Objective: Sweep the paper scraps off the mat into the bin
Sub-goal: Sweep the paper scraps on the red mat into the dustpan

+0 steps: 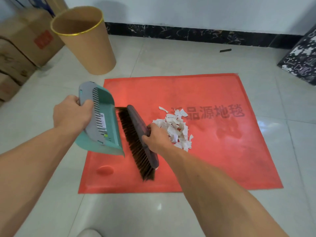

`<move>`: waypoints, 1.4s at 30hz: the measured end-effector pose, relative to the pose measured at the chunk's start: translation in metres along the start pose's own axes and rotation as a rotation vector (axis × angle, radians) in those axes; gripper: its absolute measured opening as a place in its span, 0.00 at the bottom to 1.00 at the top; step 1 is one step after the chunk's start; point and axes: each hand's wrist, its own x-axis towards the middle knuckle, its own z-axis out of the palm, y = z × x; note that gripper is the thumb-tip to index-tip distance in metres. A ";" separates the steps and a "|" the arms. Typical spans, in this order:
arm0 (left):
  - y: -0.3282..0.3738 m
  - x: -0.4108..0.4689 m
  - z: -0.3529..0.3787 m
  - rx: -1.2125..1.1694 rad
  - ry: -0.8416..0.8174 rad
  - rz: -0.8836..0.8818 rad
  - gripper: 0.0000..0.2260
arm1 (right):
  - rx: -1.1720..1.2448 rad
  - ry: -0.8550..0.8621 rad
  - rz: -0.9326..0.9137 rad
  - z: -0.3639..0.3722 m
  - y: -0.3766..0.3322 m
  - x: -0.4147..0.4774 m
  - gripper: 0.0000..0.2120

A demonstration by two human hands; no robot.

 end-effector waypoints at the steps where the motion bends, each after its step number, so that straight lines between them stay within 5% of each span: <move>1: 0.000 -0.001 0.002 0.003 -0.009 -0.001 0.14 | -0.032 0.020 -0.012 -0.003 0.000 0.002 0.13; 6: 0.006 -0.002 0.010 -0.038 -0.032 -0.022 0.13 | -0.195 0.121 -0.051 -0.035 0.009 0.013 0.12; 13: 0.012 0.004 0.008 -0.052 -0.040 -0.029 0.13 | -0.047 0.122 -0.033 -0.067 0.000 0.015 0.15; 21: 0.013 0.005 0.008 -0.041 -0.039 -0.017 0.14 | 0.248 0.120 0.112 -0.010 0.000 0.000 0.12; 34: 0.022 0.005 0.005 -0.081 -0.029 -0.030 0.13 | -0.079 0.249 -0.252 -0.066 -0.026 0.011 0.14; 42: 0.016 0.006 0.012 -0.185 -0.090 -0.020 0.13 | 0.038 0.409 -0.049 -0.122 -0.010 0.015 0.11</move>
